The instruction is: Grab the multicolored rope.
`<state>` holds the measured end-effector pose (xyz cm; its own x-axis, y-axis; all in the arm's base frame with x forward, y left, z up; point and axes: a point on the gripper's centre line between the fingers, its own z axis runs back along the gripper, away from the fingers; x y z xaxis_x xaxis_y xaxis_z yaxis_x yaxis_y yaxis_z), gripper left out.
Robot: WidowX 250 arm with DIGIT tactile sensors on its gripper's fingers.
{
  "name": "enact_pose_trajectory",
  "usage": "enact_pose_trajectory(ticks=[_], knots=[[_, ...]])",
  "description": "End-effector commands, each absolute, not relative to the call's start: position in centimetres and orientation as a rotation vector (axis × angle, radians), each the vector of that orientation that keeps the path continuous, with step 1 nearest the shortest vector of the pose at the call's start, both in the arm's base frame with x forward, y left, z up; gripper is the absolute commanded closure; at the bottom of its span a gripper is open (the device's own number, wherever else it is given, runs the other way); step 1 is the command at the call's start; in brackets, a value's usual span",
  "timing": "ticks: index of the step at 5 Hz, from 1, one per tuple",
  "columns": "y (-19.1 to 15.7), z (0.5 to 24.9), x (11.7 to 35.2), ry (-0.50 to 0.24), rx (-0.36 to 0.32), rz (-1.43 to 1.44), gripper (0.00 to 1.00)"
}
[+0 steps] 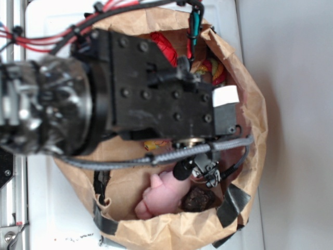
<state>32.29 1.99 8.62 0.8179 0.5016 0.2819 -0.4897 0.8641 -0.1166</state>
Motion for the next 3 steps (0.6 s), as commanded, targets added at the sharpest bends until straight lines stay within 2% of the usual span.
enact_pose_trajectory(ticks=[1,3], knots=[[4.12,9.94,33.30,-0.372,-0.036,0.619,0.00],[3.63,9.26,33.32,-0.339,-0.030,0.677,0.00]])
